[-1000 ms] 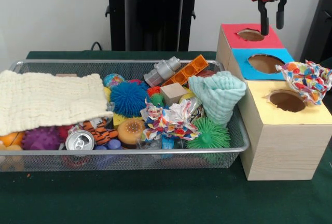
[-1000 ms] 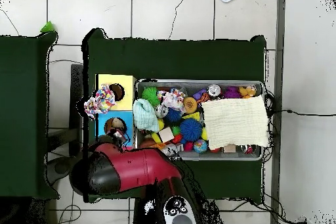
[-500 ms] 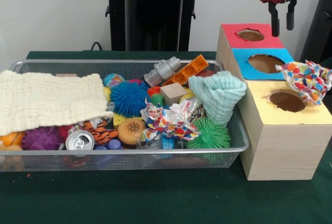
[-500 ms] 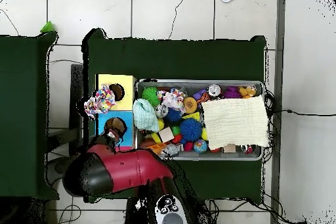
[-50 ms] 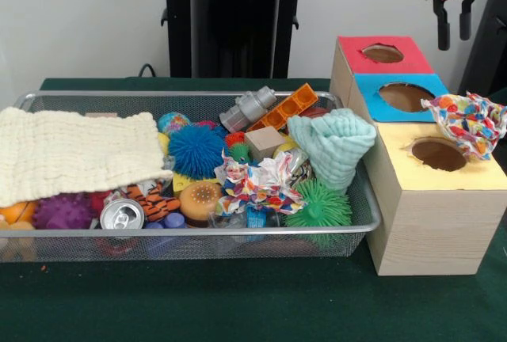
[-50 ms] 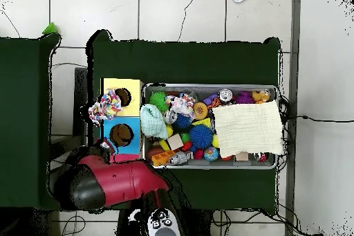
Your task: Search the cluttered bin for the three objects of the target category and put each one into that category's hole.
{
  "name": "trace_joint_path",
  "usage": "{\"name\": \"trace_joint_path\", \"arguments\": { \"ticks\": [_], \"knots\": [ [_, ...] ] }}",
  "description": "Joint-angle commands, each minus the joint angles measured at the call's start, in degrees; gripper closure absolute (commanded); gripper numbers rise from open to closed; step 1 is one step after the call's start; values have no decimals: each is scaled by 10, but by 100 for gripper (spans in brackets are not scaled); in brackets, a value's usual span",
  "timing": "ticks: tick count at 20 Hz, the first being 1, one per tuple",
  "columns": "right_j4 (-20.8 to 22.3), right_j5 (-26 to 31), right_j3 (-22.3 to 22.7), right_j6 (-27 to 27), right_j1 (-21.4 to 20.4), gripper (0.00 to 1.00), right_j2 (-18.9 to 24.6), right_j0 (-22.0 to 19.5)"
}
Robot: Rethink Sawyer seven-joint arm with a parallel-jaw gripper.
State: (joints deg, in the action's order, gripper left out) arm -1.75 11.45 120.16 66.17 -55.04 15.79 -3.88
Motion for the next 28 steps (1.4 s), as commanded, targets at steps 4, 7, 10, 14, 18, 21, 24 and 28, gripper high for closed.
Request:
{"name": "trace_joint_path", "arguments": {
  "ticks": [4, 7, 10, 14, 18, 21, 24, 28],
  "knots": [
    [-47, 6, 4, 177, 11, 0, -45, 42],
    [-53, 3, -9, 175, 22, 0, -59, 59],
    [-54, -6, -18, 168, 33, 0, -70, 71],
    [-62, -18, -35, 166, 43, 0, -85, 85],
    [-62, -37, -45, 161, 51, 0, -85, 87],
    [-63, -32, -58, 155, 58, 0, -89, 90],
    [-64, -26, -65, 151, 60, 0, -90, 90],
    [-67, -17, -66, 151, 57, 0, -90, 90]
  ]
}}
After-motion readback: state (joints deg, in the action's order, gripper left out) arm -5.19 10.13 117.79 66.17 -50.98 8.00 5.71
